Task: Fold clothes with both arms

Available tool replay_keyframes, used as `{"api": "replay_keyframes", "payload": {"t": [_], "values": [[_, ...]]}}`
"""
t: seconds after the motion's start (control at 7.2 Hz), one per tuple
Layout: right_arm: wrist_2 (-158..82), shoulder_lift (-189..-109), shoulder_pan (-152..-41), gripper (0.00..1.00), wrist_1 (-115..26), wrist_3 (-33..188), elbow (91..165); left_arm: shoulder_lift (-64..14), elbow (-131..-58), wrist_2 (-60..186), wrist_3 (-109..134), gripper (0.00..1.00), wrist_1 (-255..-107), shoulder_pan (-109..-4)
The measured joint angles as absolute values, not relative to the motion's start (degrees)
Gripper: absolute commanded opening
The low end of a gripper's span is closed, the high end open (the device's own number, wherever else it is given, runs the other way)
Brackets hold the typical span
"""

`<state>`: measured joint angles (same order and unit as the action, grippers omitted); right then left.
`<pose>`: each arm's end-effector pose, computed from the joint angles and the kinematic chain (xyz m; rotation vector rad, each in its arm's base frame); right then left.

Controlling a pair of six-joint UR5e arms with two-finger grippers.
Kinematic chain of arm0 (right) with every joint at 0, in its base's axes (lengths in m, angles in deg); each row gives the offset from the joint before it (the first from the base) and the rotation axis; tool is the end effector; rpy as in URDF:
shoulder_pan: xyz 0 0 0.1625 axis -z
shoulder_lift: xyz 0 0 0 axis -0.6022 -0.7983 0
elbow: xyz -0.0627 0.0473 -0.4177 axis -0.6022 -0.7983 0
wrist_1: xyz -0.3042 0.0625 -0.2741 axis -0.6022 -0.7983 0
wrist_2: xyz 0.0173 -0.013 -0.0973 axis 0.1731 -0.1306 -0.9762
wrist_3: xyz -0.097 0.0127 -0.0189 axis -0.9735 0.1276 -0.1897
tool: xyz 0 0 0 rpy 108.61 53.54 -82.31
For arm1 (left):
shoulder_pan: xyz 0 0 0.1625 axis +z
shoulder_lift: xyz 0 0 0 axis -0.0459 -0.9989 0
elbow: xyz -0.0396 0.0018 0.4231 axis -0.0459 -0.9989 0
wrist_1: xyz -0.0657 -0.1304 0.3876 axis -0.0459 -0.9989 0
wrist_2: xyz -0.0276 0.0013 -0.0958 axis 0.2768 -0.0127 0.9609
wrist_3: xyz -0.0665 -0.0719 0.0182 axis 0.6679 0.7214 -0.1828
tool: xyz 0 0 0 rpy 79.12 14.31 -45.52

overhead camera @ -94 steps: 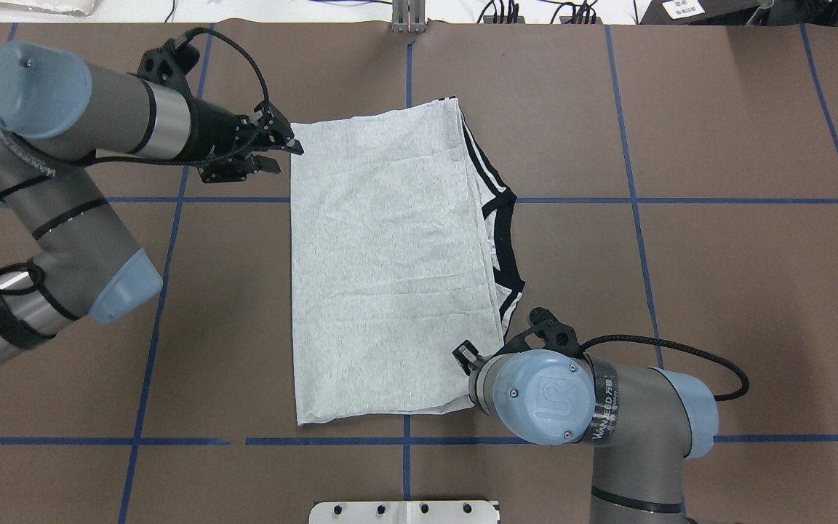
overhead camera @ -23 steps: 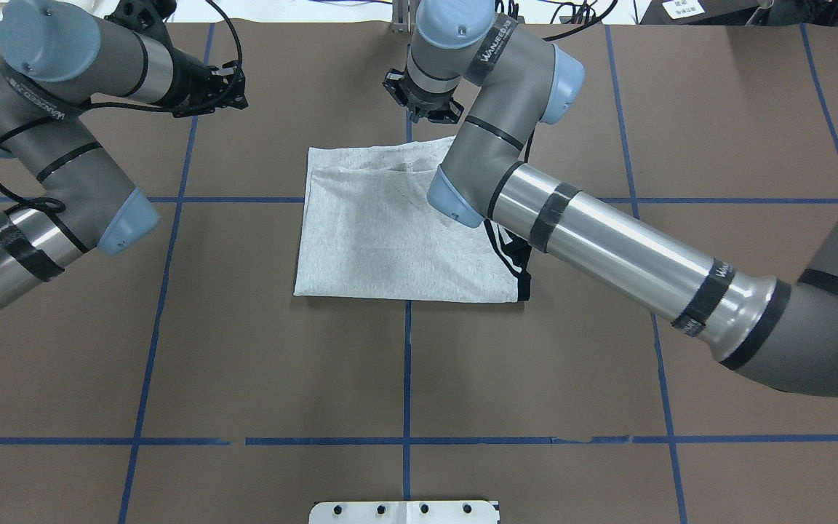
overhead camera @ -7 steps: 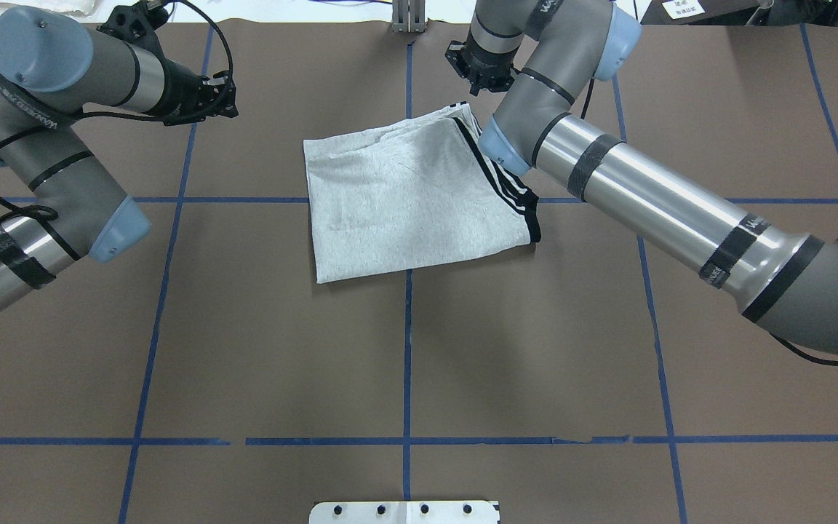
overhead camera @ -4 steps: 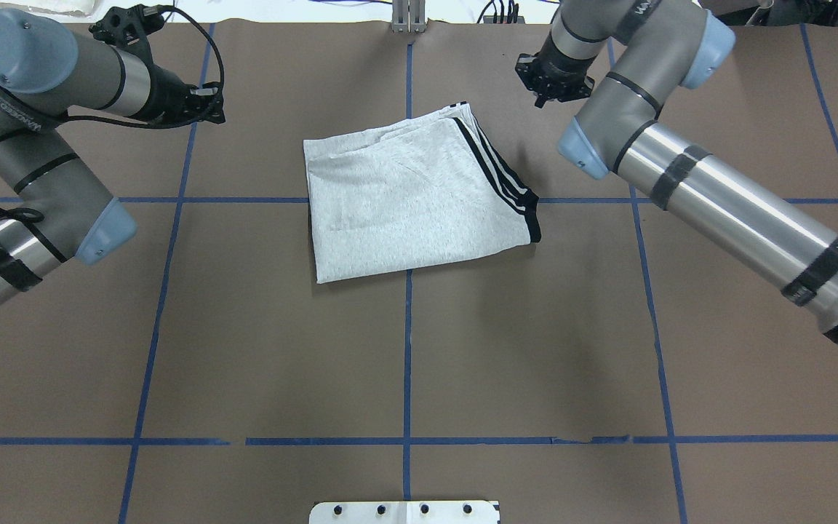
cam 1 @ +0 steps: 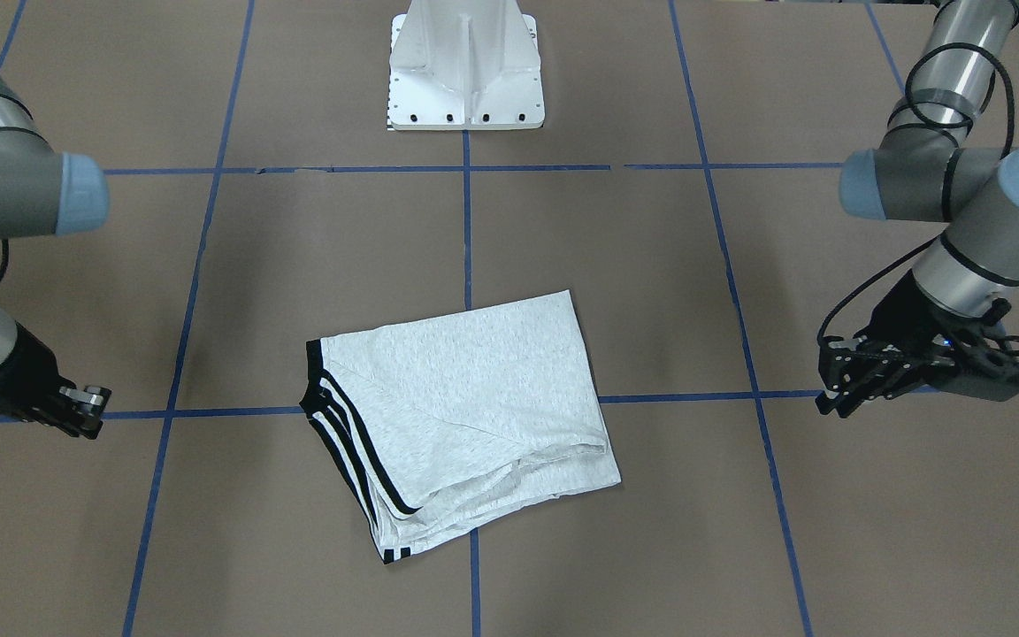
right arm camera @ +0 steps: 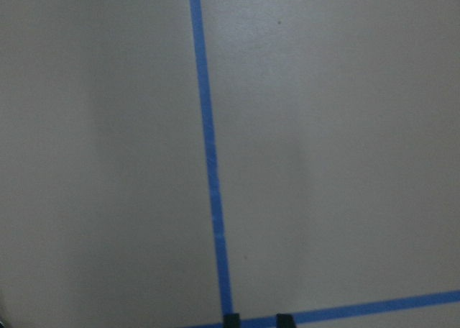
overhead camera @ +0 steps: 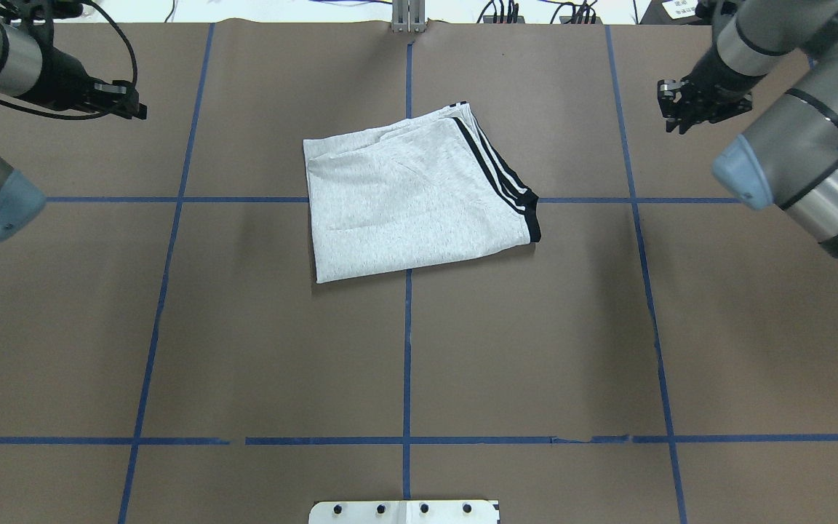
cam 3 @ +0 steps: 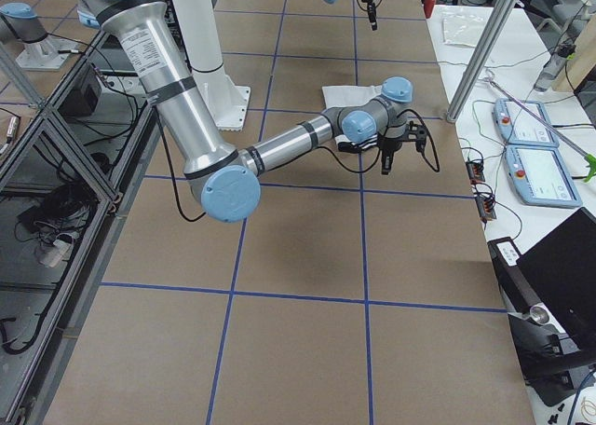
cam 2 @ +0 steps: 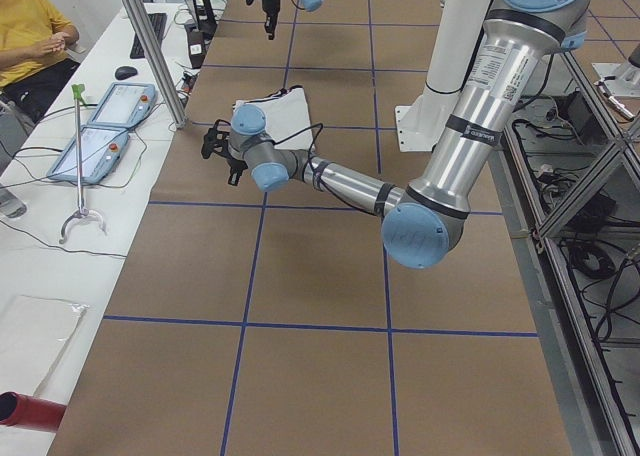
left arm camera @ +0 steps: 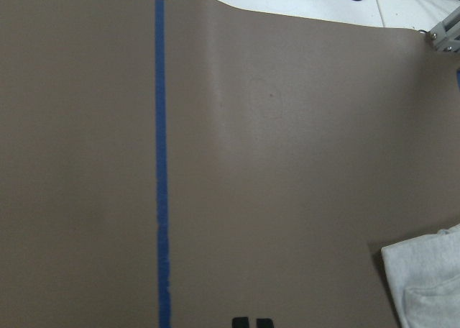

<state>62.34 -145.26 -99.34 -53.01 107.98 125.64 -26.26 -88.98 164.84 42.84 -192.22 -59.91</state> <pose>-0.2361 -0.6188 0.4089 0.0588 -0.7598 0.1660 0.2321 -0.6161 0.4173 0.4084 0.9702 -0.0068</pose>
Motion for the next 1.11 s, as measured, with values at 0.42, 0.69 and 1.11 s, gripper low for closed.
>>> {"api": "replay_keyframes", "payload": {"t": [0.42, 0.69, 1.11], "values": [[67.5, -158.3, -108.9, 1.00, -59.2, 91.5, 136.6, -20.7, -96.9, 167.5, 14.4, 1.00, -174.0, -69.9], [69.5, -163.9, -116.0, 1.00, -63.1, 78.1, 138.8, -16.4, -98.6, 174.8, 5.3, 1.00, -169.5, -77.1], [69.9, -173.0, -122.0, 1.00, -64.7, 67.7, 142.3, -10.4, -100.2, 178.8, -0.7, 1.00, -168.9, -82.2]]}}
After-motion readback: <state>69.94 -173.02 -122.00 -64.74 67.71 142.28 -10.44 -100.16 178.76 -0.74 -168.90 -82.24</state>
